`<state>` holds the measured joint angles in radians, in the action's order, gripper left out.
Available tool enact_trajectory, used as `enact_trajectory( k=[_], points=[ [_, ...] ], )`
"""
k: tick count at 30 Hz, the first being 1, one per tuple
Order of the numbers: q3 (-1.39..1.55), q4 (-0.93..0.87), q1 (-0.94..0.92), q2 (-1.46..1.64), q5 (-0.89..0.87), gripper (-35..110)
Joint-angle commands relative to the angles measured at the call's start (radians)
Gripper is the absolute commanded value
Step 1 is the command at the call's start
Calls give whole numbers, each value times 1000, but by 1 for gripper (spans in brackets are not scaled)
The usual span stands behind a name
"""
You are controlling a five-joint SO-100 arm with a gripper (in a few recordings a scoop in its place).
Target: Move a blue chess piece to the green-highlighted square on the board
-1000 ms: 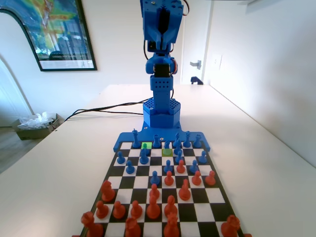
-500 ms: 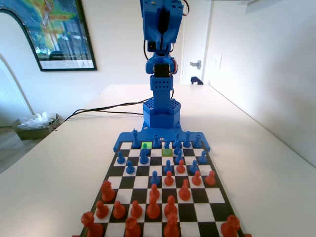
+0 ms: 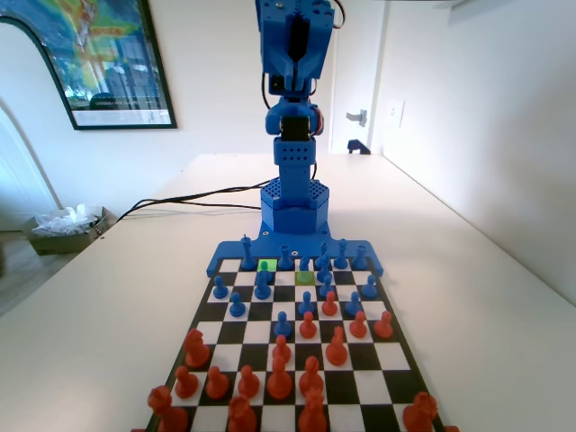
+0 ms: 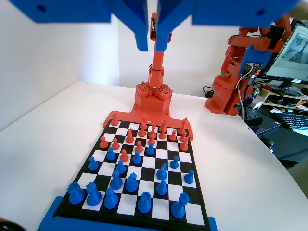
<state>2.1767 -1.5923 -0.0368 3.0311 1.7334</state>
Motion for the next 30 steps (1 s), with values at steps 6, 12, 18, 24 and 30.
enact_trajectory(
  k=[6, 12, 18, 24, 30],
  points=[
    [3, 17, -2, 23, 0, 4],
    [3, 17, -2, 23, 0, 4],
    [3, 17, -2, 23, 0, 4],
    [3, 17, 11, 23, 0, 4],
    [3, 17, 8, 23, 0, 1]
  ],
)
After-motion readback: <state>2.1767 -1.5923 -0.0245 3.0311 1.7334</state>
